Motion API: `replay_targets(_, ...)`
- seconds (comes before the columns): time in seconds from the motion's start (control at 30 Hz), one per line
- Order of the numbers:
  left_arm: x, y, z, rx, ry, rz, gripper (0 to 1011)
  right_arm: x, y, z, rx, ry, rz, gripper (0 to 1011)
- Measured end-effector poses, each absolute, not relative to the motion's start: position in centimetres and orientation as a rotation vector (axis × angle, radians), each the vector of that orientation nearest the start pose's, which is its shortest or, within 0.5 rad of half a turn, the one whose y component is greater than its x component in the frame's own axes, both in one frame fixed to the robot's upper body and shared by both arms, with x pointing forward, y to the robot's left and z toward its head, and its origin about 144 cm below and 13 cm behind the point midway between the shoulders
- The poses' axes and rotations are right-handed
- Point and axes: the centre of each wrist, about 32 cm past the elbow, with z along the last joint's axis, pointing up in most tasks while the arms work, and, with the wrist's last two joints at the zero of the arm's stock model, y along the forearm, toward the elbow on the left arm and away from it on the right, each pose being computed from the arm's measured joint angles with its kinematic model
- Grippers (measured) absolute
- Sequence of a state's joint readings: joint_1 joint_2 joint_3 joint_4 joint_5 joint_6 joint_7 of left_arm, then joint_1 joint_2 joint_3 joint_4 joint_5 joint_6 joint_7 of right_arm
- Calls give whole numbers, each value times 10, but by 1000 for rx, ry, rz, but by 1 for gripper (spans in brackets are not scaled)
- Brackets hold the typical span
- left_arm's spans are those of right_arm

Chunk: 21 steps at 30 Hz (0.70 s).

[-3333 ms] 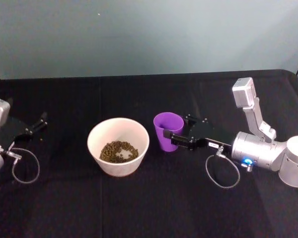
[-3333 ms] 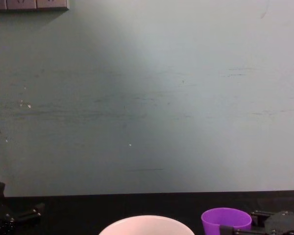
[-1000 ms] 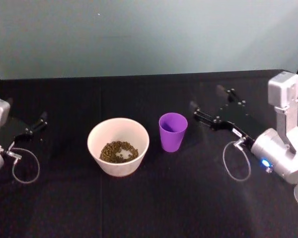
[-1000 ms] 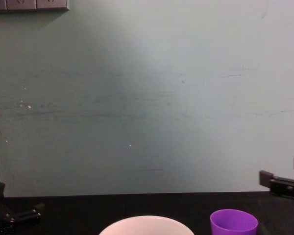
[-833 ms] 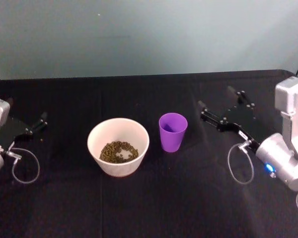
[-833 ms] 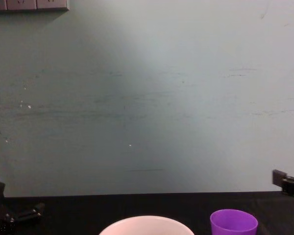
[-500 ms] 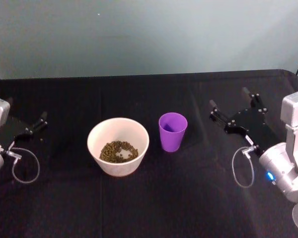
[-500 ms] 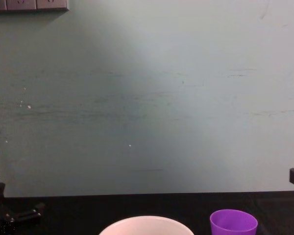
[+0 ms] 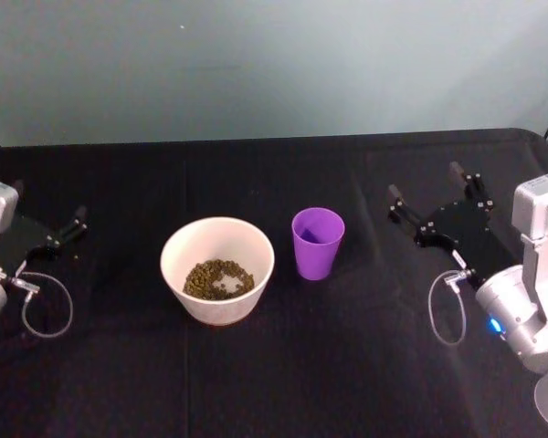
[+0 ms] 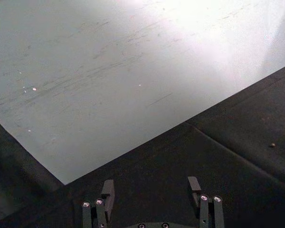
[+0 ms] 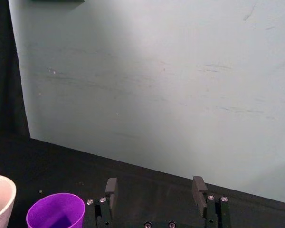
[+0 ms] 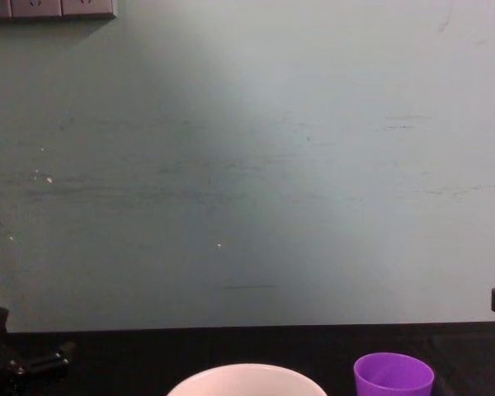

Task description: Pick up the cup and pour the mung beans from the cup into the bowl.

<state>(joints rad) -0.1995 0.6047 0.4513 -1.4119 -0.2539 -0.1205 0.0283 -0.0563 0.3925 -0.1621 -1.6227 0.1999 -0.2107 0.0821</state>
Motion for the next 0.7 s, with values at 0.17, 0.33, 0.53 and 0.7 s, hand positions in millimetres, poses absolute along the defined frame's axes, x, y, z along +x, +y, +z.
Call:
replay_targets(0.17,489,310,1140,304,-285,1248,1000,438,-286,1144,-16,-242,-1287,1003)
replay_targets(0.33,489,310,1140,305,-285,1248,1000,438,-286,1145,-16,-240,-1286,1002)
replay_targets(0.53,489,310,1140,304,-285,1248,1000,438,-286,1145,-16,-239,-1285,1002)
replay_targets(0.7,489,310,1140,305,-285,1248,1000,438,-286,1145,-16,-239,-1285,1002)
